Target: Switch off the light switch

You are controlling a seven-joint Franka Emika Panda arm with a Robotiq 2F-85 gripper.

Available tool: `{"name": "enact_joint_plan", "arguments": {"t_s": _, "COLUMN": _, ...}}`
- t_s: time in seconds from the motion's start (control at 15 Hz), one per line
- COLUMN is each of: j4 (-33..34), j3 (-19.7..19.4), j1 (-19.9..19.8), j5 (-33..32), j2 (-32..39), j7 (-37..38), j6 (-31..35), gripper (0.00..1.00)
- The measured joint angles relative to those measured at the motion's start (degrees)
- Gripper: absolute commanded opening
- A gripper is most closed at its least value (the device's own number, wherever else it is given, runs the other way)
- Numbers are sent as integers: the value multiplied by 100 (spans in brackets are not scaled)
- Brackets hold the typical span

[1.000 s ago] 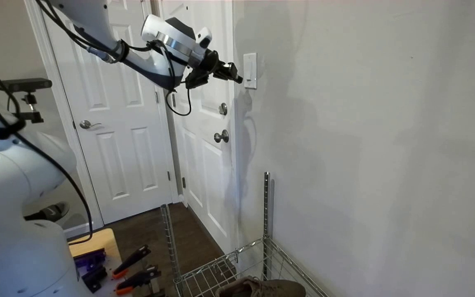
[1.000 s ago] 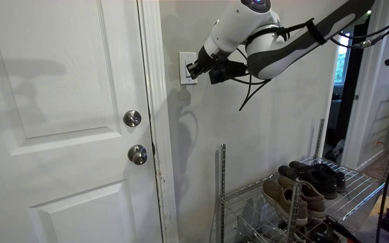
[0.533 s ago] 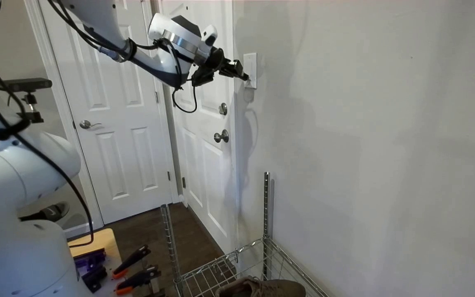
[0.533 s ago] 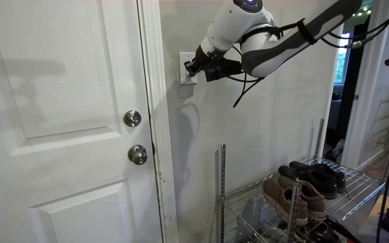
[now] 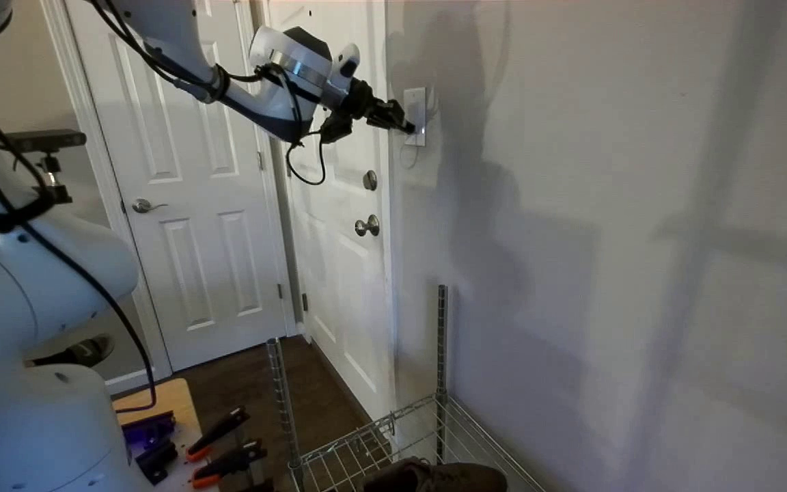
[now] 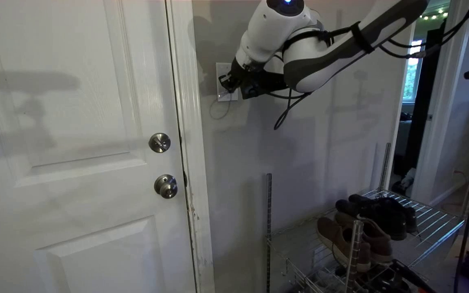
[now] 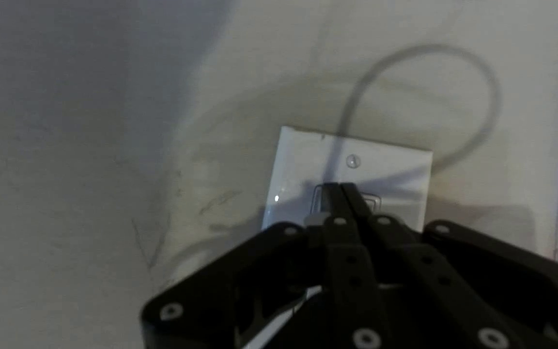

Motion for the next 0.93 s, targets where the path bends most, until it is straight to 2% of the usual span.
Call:
{"name": "enact_joint_plan", "arguments": {"t_s": 0.27, "j4": -81, "j3": -36, "j1": 87, "j5": 414, "j2": 102, "j7": -76, "j6": -305, "gripper": 4}}
{"name": "enact_joint_plan", "arguments": {"t_s": 0.47, "j4": -470, "j3": -330, "j1": 334, "j5": 1044, "j2": 324, "j7": -441, "j6": -648, "gripper": 2}}
{"name": "enact_joint_plan", "arguments": {"t_s": 0.6, "j4": -825, "j3": -547, "j1": 465, "j5": 1404, "j2": 435, "j7": -690, "j6": -848, "gripper": 4}}
{"name": "enact_joint_plan", "arguments": {"t_s": 0.67, "j4": -1002, "j3": -637, "j1": 504, "j5": 1575, "j2": 480, "j7": -794, "j6": -952, "gripper": 29}}
{"name": "enact_joint_plan", "arguments": {"t_s": 0.73, "j4": -1162, "j3": -723, "j1": 540, "j5": 1761, "j2": 534, "j7": -911, "j6": -1069, "gripper": 4}}
{"name": "enact_joint_plan", "arguments": {"t_s": 0.8, "j4": -1281, "j3": -784, "j1": 561, "j5": 1941, "j2": 587, "j7": -1017, "j6": -1227, "gripper": 7}}
{"name": "enact_joint_plan", "arguments": {"t_s": 0.93, "j4": -1391, "j3": -853, "j1": 579, "j5": 2089, "j2": 678, "j7": -1134, "j6": -1364, "gripper": 20}}
